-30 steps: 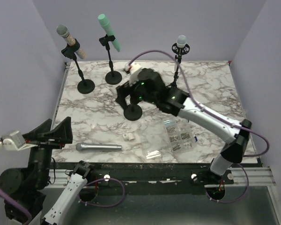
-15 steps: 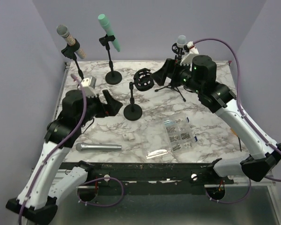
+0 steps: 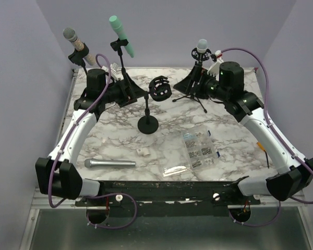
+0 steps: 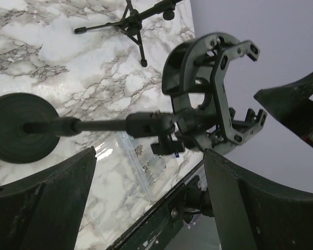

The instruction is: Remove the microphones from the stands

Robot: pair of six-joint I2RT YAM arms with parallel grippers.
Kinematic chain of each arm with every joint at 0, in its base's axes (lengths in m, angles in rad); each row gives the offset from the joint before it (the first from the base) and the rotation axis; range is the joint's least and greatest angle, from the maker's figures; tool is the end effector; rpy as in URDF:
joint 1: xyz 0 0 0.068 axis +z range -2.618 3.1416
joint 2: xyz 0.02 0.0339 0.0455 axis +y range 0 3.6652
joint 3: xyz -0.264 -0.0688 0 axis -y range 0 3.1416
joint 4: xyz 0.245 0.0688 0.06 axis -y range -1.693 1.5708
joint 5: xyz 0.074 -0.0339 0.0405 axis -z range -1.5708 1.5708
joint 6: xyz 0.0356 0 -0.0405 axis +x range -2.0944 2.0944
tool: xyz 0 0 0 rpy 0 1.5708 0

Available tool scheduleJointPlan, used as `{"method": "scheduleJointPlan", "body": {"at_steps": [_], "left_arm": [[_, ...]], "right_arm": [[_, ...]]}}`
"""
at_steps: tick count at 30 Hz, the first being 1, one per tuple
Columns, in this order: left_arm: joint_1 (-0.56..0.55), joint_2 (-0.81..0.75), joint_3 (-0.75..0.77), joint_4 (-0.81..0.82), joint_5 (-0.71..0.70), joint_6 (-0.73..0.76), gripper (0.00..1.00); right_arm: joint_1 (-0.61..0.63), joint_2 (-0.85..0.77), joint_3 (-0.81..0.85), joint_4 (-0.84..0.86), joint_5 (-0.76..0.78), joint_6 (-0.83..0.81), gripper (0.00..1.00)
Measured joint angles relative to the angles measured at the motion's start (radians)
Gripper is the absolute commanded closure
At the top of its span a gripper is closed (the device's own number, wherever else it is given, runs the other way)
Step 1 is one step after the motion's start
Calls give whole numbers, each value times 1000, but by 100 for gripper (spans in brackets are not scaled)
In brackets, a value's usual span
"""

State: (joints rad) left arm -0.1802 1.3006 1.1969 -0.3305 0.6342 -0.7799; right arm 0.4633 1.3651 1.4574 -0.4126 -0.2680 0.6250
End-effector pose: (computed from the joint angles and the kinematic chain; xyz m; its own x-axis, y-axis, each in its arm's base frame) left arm 0.2841 -0.0732 0.3590 -0.7677 -0.4359 -0.4697 0.1876 0.5480 -0.8152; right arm 0.2707 0.1458 0.4202 -0.6121 0.3249 -0.7209 -0.3670 0.6908 0.6230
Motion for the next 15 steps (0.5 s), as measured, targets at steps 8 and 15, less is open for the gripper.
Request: {"method": "scheduleJointPlan", "body": {"at_steps": [8, 15], "left_arm": [[3, 121, 65, 23, 28, -1, 19], [2, 147, 64, 60, 28, 6, 22]], "right_arm": [[-1, -114, -66, -1, 22, 3, 0], [-1, -156, -69, 1, 39, 3, 0]]}}
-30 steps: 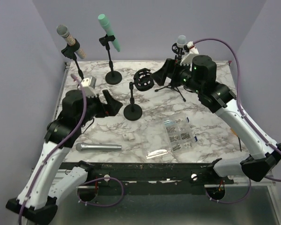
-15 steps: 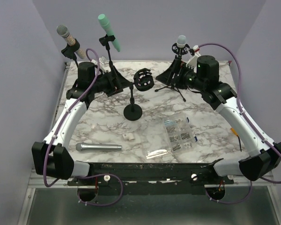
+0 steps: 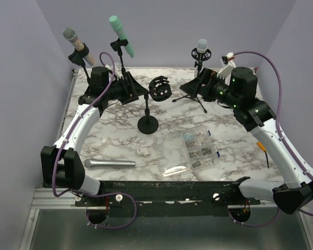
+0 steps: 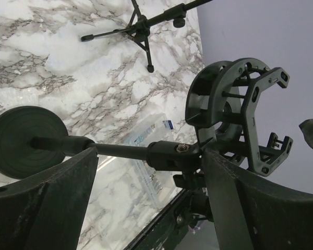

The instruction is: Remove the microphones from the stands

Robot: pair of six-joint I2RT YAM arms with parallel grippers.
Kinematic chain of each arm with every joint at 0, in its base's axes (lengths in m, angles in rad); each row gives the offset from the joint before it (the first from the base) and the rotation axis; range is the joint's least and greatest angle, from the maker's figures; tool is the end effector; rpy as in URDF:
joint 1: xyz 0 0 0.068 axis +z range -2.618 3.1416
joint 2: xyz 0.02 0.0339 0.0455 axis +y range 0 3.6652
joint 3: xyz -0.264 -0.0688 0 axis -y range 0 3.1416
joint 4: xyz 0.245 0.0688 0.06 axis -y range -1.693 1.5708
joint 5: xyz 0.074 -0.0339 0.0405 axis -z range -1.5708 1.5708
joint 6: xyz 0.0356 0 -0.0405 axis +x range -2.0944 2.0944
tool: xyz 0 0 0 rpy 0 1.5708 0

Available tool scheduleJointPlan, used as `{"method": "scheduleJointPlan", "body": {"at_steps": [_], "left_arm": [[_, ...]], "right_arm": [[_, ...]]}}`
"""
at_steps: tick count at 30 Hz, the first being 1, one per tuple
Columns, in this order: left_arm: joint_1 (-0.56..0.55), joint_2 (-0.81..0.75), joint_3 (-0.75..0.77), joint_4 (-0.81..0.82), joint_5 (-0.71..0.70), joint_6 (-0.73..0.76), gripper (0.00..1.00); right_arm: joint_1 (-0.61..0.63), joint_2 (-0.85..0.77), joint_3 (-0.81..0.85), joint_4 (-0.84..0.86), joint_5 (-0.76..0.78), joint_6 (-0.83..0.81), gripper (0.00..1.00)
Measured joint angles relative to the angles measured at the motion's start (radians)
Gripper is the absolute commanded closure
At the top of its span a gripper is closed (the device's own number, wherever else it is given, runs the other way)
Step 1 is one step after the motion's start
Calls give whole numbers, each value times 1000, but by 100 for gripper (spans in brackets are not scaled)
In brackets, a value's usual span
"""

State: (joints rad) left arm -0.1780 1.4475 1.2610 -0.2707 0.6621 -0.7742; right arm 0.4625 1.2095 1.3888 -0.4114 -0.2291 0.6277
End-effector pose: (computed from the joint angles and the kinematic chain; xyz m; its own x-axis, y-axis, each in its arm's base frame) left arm 0.3219 -0.0801 0.3440 -0.7878 -0.4185 -0.4518 0.1843 0.5398 -0.8214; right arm 0.2316 0.1245 0.4382 -0.5380 0.3709 -0.7570 -0.3909 0.6859 0.6138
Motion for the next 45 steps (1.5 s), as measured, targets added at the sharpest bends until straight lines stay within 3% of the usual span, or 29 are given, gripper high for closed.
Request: {"method": "scheduleJointPlan", "body": {"at_steps": [13, 21, 33, 36, 39, 45], "left_arm": [[0, 9, -119, 201, 13, -4, 28], [0, 20, -234, 227, -12, -2, 27], [-14, 82, -258, 234, -36, -8, 17], [-14, 71, -252, 205, -52, 4, 13], [-14, 37, -209, 92, -98, 55, 2], [-27, -130, -82, -127, -223, 159, 1]], "right_arm": [[0, 34, -72, 18, -1, 1, 0], [0, 64, -93, -7, 59, 0, 0], [0, 67, -93, -57, 172, -8, 0], [0, 73, -89, -77, 217, -19, 0], [0, 97, -58, -142, 328, -19, 0], [0, 74, -93, -189, 624, -72, 0]]}}
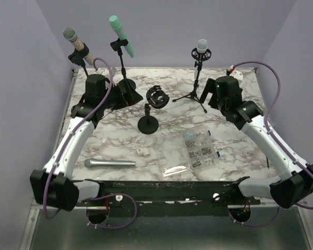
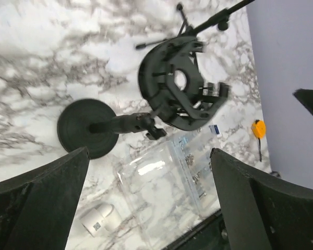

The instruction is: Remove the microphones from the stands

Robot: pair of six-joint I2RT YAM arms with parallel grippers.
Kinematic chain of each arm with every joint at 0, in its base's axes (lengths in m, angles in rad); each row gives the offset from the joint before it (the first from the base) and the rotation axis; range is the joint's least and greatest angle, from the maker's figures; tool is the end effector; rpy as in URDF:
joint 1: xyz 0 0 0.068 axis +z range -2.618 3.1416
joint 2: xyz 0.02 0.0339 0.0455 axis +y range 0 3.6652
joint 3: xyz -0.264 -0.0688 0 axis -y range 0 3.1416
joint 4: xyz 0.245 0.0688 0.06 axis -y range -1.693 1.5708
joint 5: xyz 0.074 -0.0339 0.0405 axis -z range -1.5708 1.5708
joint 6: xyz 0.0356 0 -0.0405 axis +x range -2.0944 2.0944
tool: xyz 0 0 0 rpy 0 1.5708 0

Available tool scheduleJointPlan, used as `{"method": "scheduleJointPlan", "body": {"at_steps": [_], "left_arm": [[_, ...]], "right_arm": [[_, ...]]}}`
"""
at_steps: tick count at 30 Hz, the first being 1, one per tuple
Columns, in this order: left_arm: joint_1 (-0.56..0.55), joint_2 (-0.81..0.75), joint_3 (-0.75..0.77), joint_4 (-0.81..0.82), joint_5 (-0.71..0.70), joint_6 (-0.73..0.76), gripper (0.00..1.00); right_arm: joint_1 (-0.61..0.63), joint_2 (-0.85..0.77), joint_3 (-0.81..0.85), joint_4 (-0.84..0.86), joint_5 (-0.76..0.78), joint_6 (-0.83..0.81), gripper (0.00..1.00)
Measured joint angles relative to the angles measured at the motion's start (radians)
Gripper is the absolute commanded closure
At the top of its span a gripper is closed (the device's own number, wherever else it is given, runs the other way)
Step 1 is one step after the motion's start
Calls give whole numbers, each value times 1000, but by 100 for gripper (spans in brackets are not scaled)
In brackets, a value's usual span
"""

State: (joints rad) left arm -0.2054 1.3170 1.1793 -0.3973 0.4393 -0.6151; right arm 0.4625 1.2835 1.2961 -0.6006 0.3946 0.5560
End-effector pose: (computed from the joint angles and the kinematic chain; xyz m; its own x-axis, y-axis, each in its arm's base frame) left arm 0.2867 -0.0752 0.3407 -0.7209 -0.3833 -0.5775 0.1553 0.7227 -0.6735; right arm 0.2552 0.1119 0.3705 -0.4880 0.3012 -0.8193 0.1553 0.9536 0.2580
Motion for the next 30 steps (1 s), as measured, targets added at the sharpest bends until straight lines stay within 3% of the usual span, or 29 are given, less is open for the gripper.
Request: {"method": "scheduleJointPlan", "body": {"at_steps": [4, 8, 14, 21, 25, 30], "left_arm": [[-53, -209, 4, -51, -98, 56, 1], [-82, -344, -29, -59, -100, 74, 1], [-85, -451, -206, -68, -67, 38, 1], [-84, -717, -452, 17, -63, -65, 1], [-84, -785, -470, 89, -34, -72, 1], [-98, -711, -397, 105, -14, -48, 1]], "right_arm": [[-10, -19, -39, -1, 147, -42, 0], [-59, 3, -39, 0, 181, -60, 0], [-200, 122, -10, 47, -5, -87, 0], [-220, 251, 56, 128, -227, -105, 0], [-220, 260, 59, 151, -275, -111, 0], [-220, 258, 13, 286, -344, -201, 5]]}}
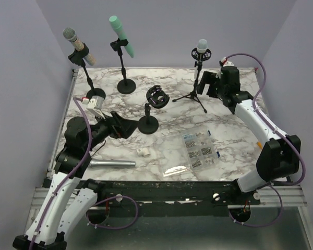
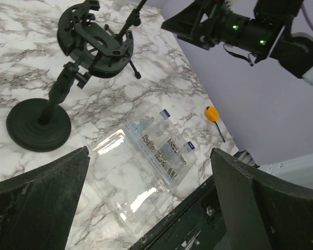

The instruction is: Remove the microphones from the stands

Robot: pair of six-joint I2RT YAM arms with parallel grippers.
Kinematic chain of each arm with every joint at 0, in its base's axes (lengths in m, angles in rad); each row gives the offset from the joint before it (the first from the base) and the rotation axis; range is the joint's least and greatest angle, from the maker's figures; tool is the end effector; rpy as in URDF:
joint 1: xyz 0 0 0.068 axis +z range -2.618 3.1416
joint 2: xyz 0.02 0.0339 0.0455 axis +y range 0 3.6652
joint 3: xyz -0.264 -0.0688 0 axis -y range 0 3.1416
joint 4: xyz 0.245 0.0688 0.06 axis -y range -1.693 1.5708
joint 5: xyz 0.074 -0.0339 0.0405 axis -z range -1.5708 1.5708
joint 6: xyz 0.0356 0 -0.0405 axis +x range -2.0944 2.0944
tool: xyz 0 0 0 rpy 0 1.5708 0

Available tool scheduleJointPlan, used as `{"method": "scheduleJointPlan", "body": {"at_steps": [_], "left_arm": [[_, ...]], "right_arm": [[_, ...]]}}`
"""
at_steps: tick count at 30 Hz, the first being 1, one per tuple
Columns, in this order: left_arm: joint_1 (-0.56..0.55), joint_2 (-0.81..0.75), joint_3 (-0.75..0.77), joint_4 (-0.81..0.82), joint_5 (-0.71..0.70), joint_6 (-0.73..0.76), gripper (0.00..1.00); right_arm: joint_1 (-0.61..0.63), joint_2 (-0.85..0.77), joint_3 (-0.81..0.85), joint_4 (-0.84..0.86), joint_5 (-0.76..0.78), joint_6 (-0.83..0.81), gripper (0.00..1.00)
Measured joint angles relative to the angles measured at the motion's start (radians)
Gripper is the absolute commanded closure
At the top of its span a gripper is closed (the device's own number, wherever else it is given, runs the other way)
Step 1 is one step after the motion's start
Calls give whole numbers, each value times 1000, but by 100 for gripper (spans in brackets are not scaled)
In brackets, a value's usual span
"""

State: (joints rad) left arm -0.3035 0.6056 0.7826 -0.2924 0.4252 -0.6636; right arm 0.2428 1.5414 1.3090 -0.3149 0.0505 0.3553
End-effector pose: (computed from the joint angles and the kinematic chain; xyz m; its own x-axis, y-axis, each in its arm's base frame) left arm 0.1285 -0.0556 0.3537 -0.4951 -0.4329 -0.7533 0.4548 0.6096 -0.6493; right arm 0.3480 0.0843 0.3223 -0.5425 0.2235 -0.8097 -0.0102 0.9621 0.2724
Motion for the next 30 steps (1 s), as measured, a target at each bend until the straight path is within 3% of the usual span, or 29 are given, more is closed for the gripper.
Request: {"method": "scheduleJointPlan", "body": {"at_steps": [8, 13, 16, 19, 23, 27, 30], "left_arm": [[-114, 69, 24, 66, 17, -36, 2], [-185, 62, 13, 89, 14, -71, 2], [-225, 60, 13, 88, -1, -70, 3], [-262, 76, 23, 77, -29, -57, 4], [-301, 139, 82, 69, -50, -33, 5], [-326, 238, 167, 81, -51, -19, 6], [-333, 297, 206, 88, -50, -15, 6]], "right_arm": [[-21, 96, -80, 350, -202, -168, 31], [-42, 145, -101, 497, -277, -225, 38], [-48, 163, -101, 539, -285, -225, 40], [-53, 165, -101, 561, -282, -192, 31], [-55, 165, -92, 536, -248, -70, 27], [-61, 166, -86, 499, -263, 74, 28], [-87, 174, -93, 503, -330, 178, 34]]}}
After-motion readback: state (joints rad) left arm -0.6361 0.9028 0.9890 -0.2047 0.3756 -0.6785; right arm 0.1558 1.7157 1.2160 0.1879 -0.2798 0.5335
